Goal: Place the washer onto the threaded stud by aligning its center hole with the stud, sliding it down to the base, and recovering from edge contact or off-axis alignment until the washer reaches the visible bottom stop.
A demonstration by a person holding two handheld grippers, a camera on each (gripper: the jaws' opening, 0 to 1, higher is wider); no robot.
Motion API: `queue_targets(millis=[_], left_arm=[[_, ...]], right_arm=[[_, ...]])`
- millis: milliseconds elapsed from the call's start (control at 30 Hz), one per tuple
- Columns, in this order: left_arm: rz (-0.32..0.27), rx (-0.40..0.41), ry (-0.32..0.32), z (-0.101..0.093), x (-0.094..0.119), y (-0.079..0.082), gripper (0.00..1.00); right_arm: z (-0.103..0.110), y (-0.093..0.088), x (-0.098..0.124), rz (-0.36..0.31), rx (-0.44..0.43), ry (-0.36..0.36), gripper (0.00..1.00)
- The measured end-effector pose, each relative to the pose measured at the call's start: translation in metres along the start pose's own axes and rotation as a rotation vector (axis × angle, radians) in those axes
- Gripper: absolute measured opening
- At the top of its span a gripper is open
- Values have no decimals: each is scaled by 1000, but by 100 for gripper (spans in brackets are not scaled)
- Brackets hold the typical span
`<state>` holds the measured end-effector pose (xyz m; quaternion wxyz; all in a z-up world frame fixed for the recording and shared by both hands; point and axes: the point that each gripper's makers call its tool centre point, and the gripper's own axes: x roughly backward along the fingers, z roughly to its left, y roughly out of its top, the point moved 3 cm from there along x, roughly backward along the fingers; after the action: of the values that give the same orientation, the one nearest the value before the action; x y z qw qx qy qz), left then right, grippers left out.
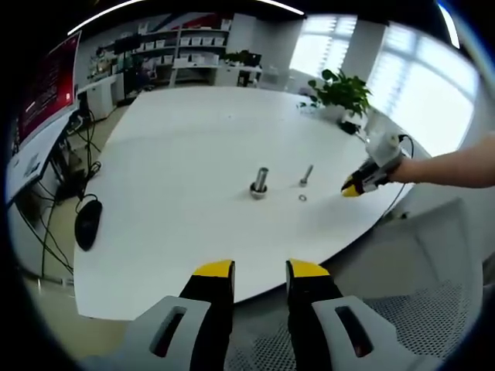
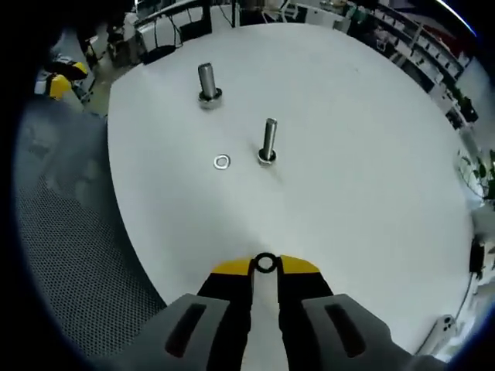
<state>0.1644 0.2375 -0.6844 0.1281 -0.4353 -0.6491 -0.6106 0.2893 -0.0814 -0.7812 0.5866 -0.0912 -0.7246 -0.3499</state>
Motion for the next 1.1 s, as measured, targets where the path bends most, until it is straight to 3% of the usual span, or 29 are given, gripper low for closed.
queue_targets(millis=[233, 500, 667, 1100], left_arm=[[-1, -1, -2, 0, 0, 0, 24], [-7, 1, -4, -1, 0, 1, 24], [-8, 1, -4, 0, 0, 1, 24], [-15, 5, -3, 0, 0, 2, 24]], right_arm=[[2, 47, 7, -94, 16, -1, 12], [-2, 80, 7, -125, 63, -8, 12], [-2, 91, 6, -128, 91, -10, 12], [-1, 98, -3, -91, 139, 0, 12]])
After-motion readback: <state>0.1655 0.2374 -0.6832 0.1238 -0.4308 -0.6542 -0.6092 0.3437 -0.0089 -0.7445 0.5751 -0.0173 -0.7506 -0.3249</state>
